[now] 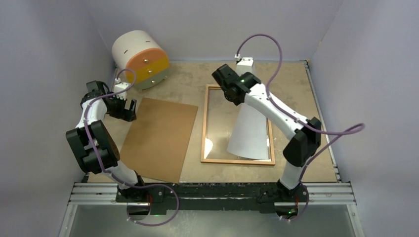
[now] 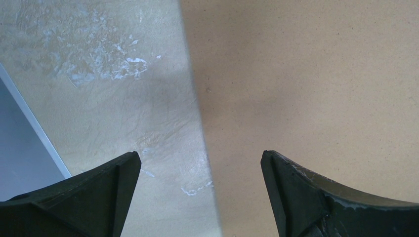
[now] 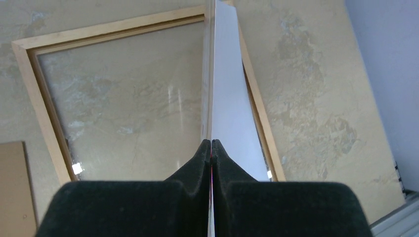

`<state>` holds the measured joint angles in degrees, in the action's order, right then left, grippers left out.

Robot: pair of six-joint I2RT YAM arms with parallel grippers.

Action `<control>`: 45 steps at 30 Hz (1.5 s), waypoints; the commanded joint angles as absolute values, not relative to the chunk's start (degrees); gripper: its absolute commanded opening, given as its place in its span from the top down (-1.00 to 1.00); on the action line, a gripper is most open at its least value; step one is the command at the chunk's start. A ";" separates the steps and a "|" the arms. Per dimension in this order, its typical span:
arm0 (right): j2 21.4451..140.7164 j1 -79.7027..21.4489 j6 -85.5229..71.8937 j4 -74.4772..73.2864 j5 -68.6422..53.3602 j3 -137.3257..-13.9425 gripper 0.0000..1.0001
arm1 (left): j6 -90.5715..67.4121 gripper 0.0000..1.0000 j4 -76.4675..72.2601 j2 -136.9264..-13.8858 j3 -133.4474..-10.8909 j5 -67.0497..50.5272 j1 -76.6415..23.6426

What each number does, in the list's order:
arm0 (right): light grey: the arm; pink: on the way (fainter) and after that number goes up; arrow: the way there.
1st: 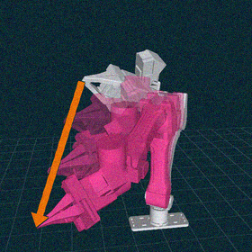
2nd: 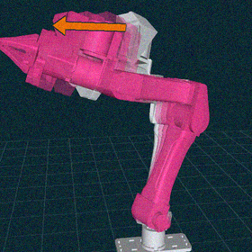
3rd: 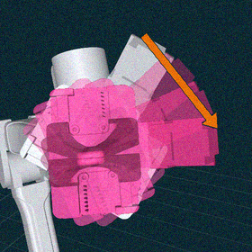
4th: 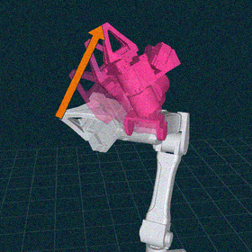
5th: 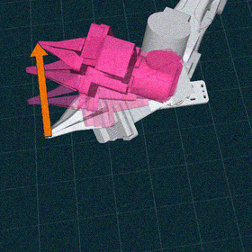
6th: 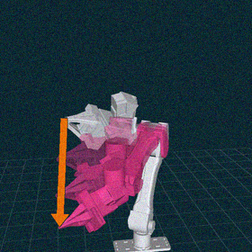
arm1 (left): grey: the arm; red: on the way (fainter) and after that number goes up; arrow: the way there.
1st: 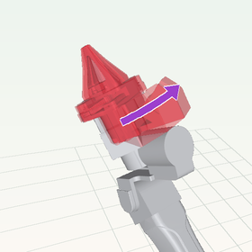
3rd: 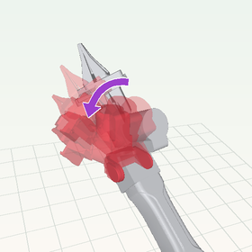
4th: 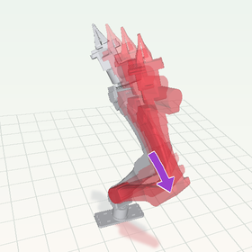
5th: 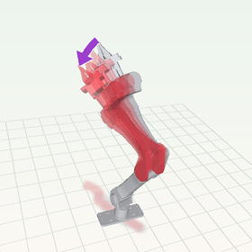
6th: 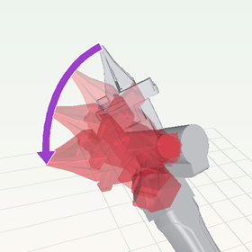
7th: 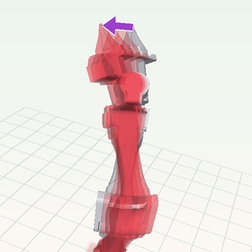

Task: Put the photo into the frame
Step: Turn over the photo from the photo frame.

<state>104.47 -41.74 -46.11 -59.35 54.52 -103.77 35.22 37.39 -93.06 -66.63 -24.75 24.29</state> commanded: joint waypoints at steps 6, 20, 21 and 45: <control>103.02 -38.08 -28.16 -53.38 41.26 -102.70 1.00 | 36.69 -1.00 36.59 -91.59 -65.92 -26.39 24.08; 109.16 -38.08 -31.22 -55.15 42.69 -103.60 1.00 | 37.18 -1.00 36.43 -91.09 -65.48 -26.02 24.09; 109.69 -38.09 -31.36 -54.98 42.67 -103.77 1.00 | 37.22 -1.00 36.47 -91.14 -65.48 -26.06 24.08; 116.64 -38.06 -32.41 -43.85 24.58 -101.95 -0.77 | 38.72 -1.00 36.06 -91.23 -65.14 -24.22 24.08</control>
<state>116.66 -37.98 -31.90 -46.35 28.38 -102.50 37.21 37.30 -93.01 -65.71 -24.36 24.29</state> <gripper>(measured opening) 0.851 0.996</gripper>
